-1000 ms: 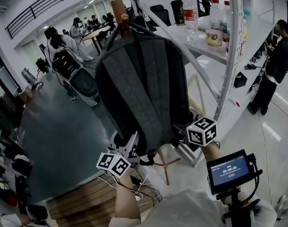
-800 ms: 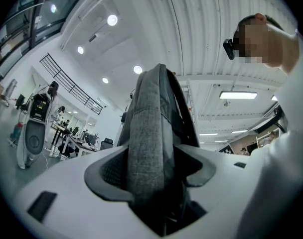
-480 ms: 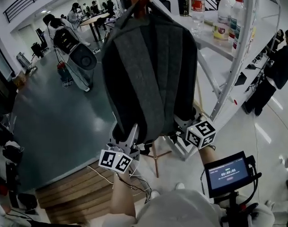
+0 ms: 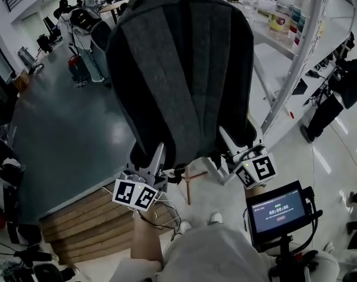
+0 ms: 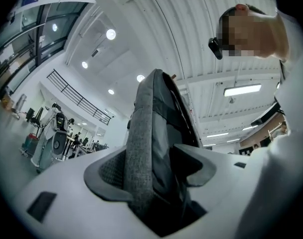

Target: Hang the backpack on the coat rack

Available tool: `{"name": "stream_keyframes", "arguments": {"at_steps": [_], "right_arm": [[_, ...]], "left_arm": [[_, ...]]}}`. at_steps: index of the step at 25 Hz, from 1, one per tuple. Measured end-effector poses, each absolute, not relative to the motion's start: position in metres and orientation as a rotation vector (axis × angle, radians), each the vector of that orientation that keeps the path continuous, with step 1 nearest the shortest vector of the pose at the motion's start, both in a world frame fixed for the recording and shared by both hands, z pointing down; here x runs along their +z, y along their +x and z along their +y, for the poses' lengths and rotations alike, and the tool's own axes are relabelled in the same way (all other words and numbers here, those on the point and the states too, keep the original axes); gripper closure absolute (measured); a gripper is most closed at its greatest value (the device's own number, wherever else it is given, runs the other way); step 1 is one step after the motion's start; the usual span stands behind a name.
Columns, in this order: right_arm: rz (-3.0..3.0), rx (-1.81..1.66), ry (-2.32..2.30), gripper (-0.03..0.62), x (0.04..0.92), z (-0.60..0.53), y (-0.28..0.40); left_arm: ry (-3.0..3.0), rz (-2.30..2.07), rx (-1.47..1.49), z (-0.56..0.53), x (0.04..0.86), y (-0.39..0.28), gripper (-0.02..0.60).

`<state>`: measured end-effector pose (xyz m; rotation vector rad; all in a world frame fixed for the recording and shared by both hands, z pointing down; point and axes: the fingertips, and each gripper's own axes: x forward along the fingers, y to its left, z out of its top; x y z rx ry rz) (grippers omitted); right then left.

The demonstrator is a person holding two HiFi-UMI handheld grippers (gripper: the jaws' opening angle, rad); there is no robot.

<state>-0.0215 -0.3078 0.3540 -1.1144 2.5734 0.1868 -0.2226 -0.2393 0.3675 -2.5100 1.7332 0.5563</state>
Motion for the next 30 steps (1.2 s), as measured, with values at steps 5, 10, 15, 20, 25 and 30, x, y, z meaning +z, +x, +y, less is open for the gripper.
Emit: {"name": "stream_keyframes", "arguments": {"at_steps": [5,10,15,20,25,30], "right_arm": [[2.320,0.246,-1.046,0.295,0.314,-0.282,0.006],[2.435,0.330,-0.921,0.295,0.298,-0.270,-0.006],[2.470,0.325,-0.937,0.298,0.302,-0.269,-0.014],[2.472,0.302,-0.972,0.338,0.308,-0.270,-0.017],[2.489,0.289,-0.991,0.338,0.312,-0.270,-0.022],[2.515,0.278,-1.004,0.459,0.316,-0.269,-0.028]], "left_arm": [[-2.510,1.817,0.558,-0.243,0.370,-0.231,0.299],[-2.466,1.851,0.479,-0.232,0.362,-0.233,0.299],[-2.366,1.893,0.346,-0.209,0.342,-0.241,0.299],[-2.094,1.904,0.135,-0.177,0.317,-0.254,0.299],[-1.887,1.678,-0.158,-0.151,0.290,-0.228,0.302],[-2.134,1.606,-0.062,-0.170,0.304,-0.192,0.392]]}}
